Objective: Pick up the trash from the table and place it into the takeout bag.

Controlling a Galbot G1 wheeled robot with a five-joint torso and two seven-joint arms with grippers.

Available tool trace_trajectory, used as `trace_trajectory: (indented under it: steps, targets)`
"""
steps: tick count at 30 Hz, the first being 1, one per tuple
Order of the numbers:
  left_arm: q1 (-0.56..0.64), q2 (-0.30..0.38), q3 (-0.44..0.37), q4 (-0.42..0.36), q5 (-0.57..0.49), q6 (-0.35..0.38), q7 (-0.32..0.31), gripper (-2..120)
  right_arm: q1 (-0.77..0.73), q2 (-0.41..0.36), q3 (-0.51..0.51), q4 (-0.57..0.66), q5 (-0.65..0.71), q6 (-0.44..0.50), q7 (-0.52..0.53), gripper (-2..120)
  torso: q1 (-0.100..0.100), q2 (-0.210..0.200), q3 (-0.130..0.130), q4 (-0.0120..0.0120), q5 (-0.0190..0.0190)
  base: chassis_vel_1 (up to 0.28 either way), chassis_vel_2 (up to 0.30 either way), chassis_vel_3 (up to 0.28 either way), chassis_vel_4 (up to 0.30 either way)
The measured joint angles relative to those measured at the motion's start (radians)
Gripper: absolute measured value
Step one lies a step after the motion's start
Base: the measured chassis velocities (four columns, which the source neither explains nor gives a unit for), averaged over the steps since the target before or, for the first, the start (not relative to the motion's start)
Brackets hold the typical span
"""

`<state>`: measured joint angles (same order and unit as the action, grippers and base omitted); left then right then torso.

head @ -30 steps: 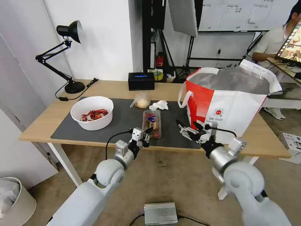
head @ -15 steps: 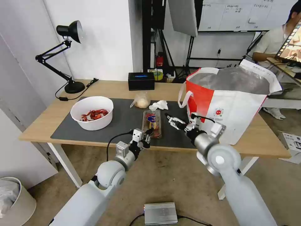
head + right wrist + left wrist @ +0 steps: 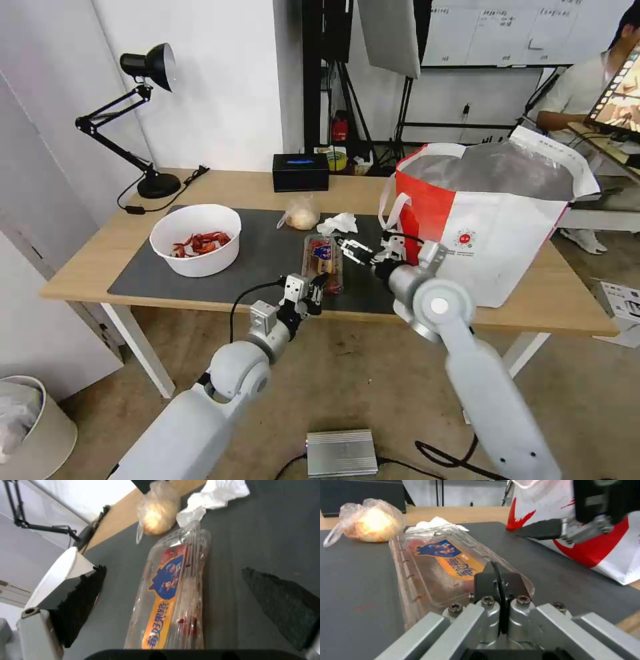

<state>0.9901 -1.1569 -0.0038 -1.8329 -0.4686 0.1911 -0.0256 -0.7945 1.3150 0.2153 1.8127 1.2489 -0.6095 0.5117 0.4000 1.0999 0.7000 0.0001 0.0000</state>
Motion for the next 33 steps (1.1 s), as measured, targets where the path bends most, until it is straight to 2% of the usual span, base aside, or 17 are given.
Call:
trace_trajectory:
  steps: [17,33]
  targets:
    - [0.012,-0.005,-0.003,-0.011,0.007,0.000,-0.001,0,0.075,0.035,-0.001,-0.106,0.103,-0.044,0.017,100,0.000,0.000,0.000,0.0000,0.0000,0.000,0.000,0.000,0.000]
    - [0.007,-0.003,0.001,-0.002,0.017,0.005,0.003,0,0.102,0.067,-0.002,-0.159,0.103,-0.059,0.019,100,0.000,0.000,0.000,-0.0001,0.0000,0.000,0.000,0.000,0.000]
